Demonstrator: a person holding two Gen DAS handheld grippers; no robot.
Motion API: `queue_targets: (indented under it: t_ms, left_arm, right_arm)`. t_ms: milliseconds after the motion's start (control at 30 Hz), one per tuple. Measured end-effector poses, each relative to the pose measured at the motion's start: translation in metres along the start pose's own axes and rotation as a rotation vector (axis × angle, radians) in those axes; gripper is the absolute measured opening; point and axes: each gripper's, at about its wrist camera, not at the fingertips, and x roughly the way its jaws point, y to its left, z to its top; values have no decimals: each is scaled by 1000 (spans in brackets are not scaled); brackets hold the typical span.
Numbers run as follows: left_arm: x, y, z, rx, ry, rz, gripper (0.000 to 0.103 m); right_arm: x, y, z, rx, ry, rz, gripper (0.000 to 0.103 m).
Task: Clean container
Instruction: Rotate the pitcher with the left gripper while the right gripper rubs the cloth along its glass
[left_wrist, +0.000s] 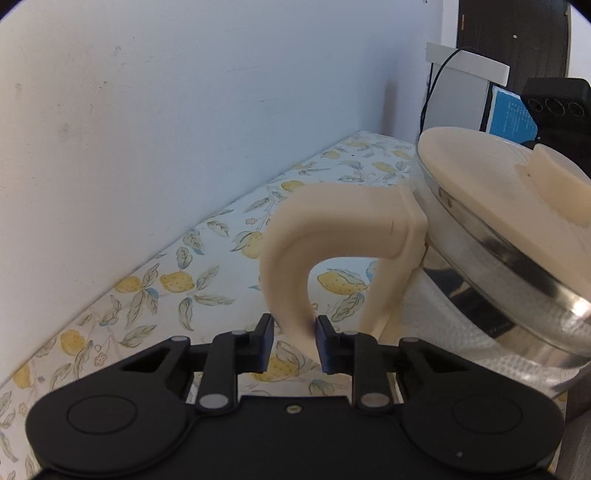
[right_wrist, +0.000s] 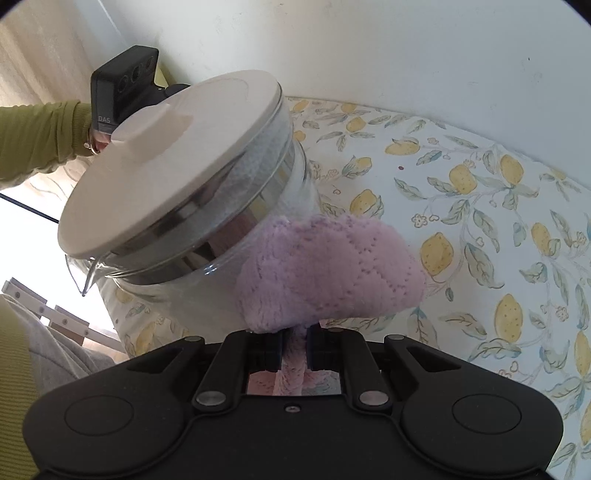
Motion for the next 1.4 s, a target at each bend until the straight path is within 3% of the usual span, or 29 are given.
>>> queue_targets:
  t_ms: [567, 933, 1400]
  left_arm:
    - [25, 1, 38, 47, 7, -161, 19]
    - [27, -2, 41, 58, 27, -159, 18]
    - [28, -4, 44, 40, 45, -151, 18]
  right_arm:
    - [-8, 12, -17, 57, -20, -25, 15]
    - [-35, 2, 4, 0, -91, -54, 15]
    - [27, -27, -1, 13, 34, -37, 15]
